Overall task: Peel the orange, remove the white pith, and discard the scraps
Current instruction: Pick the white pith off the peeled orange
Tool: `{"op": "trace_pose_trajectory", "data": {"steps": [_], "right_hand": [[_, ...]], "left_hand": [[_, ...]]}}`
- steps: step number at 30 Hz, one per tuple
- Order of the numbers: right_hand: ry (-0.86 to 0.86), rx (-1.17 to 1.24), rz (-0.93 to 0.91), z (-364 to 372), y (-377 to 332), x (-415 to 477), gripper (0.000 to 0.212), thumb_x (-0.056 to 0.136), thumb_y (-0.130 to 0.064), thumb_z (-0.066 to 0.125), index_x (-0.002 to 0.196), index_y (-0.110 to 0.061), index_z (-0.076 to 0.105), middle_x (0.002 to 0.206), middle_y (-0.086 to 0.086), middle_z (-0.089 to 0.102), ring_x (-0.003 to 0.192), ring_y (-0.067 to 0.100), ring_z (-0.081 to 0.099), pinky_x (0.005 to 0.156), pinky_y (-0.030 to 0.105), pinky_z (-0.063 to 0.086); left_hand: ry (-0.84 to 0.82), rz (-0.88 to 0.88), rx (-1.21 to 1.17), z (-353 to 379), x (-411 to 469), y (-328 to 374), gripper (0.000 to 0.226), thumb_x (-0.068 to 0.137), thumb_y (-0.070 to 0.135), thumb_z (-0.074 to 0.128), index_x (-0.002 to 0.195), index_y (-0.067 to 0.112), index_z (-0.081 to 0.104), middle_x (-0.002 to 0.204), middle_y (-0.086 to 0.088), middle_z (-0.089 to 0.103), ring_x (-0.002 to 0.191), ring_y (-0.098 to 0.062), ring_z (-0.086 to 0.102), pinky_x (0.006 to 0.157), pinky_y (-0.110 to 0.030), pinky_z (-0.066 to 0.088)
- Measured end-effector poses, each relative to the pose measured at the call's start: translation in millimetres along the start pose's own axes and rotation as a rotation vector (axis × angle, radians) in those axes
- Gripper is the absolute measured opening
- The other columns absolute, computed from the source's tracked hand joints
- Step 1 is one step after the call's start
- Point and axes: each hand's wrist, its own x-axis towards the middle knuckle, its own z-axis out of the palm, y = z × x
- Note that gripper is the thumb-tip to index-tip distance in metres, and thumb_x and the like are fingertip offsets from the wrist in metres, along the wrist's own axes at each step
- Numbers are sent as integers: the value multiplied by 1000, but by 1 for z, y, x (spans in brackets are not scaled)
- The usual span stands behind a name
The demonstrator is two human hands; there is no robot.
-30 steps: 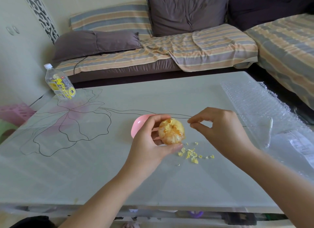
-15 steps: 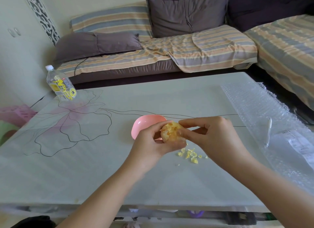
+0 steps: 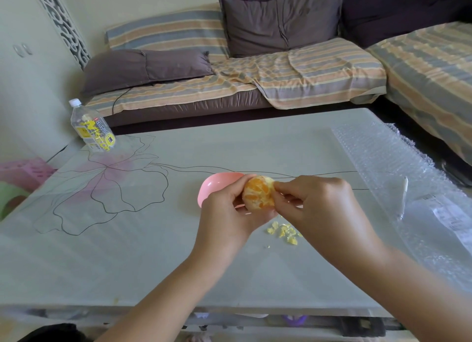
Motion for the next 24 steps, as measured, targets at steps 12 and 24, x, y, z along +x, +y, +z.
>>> {"op": "trace_pose_trajectory", "data": {"steps": [12,24], "right_hand": [[89,-161,-113,-7,-10,-3,16,71,-10,62,55,-10,62,46,3,48,37,23,44,33,23,35],[103,-272,-245,-12,-14,-2,33,38,15,79,46,-9,58,46,3,47,37,21,42,29,20,34]], "left_hand": [[73,90,48,3,-9,16,47,70,-1,78,85,41,64,78,12,68,70,-1,62,70,-8,48],[84,87,-35,5,-10,18,40,70,0,79,89,34,69,84,1,71,77,-9,65,72,-12,50]]}}
